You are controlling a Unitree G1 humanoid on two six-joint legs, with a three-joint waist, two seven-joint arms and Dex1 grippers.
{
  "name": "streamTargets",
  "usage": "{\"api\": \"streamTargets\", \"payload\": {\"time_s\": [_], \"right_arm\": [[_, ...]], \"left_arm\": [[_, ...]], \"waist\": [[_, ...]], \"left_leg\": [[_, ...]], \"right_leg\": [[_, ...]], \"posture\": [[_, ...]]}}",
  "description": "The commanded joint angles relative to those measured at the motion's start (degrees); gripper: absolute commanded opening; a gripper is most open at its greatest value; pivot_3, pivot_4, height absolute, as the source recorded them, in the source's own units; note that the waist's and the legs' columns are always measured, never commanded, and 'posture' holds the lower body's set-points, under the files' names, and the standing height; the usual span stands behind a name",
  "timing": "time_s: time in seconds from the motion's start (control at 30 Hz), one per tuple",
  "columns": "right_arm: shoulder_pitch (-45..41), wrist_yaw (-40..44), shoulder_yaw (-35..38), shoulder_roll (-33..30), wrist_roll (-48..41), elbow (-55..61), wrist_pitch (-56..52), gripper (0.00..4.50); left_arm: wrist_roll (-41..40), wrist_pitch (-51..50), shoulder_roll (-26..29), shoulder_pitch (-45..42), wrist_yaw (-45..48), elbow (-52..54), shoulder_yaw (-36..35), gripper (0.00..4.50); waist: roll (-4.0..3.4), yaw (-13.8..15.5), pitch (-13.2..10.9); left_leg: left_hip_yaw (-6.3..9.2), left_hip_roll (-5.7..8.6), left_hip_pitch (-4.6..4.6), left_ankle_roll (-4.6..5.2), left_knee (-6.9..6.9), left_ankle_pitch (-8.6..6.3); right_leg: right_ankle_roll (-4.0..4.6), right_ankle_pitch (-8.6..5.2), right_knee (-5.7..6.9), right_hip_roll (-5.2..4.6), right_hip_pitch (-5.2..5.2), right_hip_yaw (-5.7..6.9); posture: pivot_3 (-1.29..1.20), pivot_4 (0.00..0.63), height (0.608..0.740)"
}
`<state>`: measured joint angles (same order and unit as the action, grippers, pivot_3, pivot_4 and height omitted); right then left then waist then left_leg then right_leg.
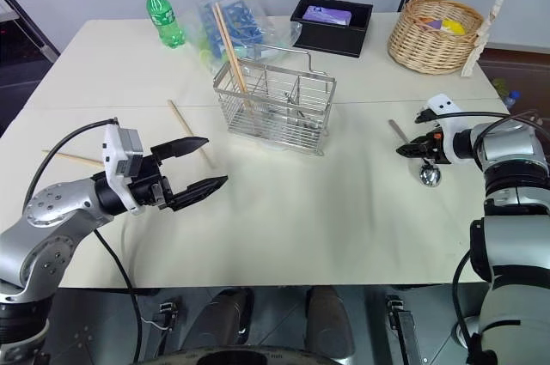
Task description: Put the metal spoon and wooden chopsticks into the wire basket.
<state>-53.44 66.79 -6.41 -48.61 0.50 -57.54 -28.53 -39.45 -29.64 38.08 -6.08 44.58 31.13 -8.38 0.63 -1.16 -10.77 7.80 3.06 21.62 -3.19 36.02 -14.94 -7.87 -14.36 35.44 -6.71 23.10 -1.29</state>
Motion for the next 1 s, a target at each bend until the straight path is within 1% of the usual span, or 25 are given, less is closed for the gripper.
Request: {"api": "streamTargets", "payload": {"time_s": [0.03,0.07,0.2,0.27,0.43,0.6,0.73,0.83,1.0], "right_arm": [[0.4,2.93,-0.82,0.06,0.75,-0.97,-1.84,0.27],[0.41,3.58,-0.91,-0.04,0.92,-0.99,-2.01,0.08],[0.15,3.77,-0.58,-0.07,1.41,-1.3,-1.92,0.08],[-0.04,2.08,-0.15,0.16,1.56,-1.3,-1.44,0.08],[-1.69,-5.04,4.19,1.48,-0.52,-1.37,-0.7,0.08],[-5.29,-14.46,11.98,2.83,-4.97,0.78,-2.82,0.08],[-4.84,-17.9,15.53,3.12,-7.85,8.43,-6.94,0.08],[-4.49,-21.46,18.23,3.39,-10.18,16.54,-10.03,0.08],[-4.18,-29.17,23.18,6.81,-14.45,31.7,-12.35,0.08]], "left_arm": [[-0.53,1.36,-0.06,0.54,-0.44,2.31,-1.98,4.5],[-0.57,1.4,-0.05,0.66,-0.47,2.39,-2.03,4.5],[-0.72,1.42,0.23,1.06,-0.12,2.5,-2.13,4.5],[-0.55,1.55,0.41,1.13,0.25,2.31,-2.06,4.5],[-0.48,1.68,0.26,0.69,0.84,1.98,-1.45,4.5],[-3.07,0.71,0.65,-1.12,3.54,1.28,-1.44,4.5],[-3.0,0.52,1.1,-3.14,5.08,0.23,-0.54,4.5],[-2.63,0.59,1.06,-4.59,5.64,-1.07,-0.13,4.5],[-2.39,0.81,0.74,-6.29,6.13,-2.96,0.25,4.5]], "waist": [[0.0,-0.01,0.0],[0.0,0.0,0.0],[0.0,0.05,0.0],[0.0,0.04,0.0],[0.01,-0.06,0.01],[-0.09,-0.12,-0.05],[-0.11,0.04,-0.06],[-0.12,0.09,-0.07],[-0.14,0.01,-0.08]], "left_leg": [[0.0,0.0,-0.02,0.0,0.0,0.0],[0.0,0.0,-0.03,0.0,0.0,0.0],[0.0,0.0,-0.06,0.0,0.01,0.0],[0.0,0.0,-0.07,0.0,0.01,0.0],[-0.02,0.0,-0.13,0.0,0.07,0.0],[-0.11,0.0,-0.12,-0.01,0.11,0.01],[-0.11,-0.01,-0.02,-0.01,0.03,0.01],[-0.11,0.0,0.05,-0.01,0.01,0.01],[-0.09,-0.01,0.4,-0.02,0.06,0.02]], "right_leg": [[0.0,0.0,0.0,0.0,-0.02,0.0],[0.0,0.0,0.0,0.0,-0.03,0.0],[0.0,0.0,0.0,0.0,-0.07,0.0],[0.0,0.0,0.0,0.0,-0.07,0.0],[0.05,0.03,-0.01,0.0,-0.15,-0.01],[0.14,0.12,0.0,0.0,-0.1,-0.08],[0.1,0.15,0.01,0.0,0.04,-0.08],[0.08,0.15,0.01,0.0,0.12,-0.08],[0.01,0.2,0.1,0.0,0.5,-0.07]], "posture": [[0.0,0.15,0.74],[0.0,0.15,0.74],[0.0,0.15,0.74],[0.0,0.15,0.74],[0.0,0.15,0.74],[0.0,0.15,0.74],[0.0,0.15,0.74],[0.0,0.15,0.74],[0.0,0.15,0.74]]}}
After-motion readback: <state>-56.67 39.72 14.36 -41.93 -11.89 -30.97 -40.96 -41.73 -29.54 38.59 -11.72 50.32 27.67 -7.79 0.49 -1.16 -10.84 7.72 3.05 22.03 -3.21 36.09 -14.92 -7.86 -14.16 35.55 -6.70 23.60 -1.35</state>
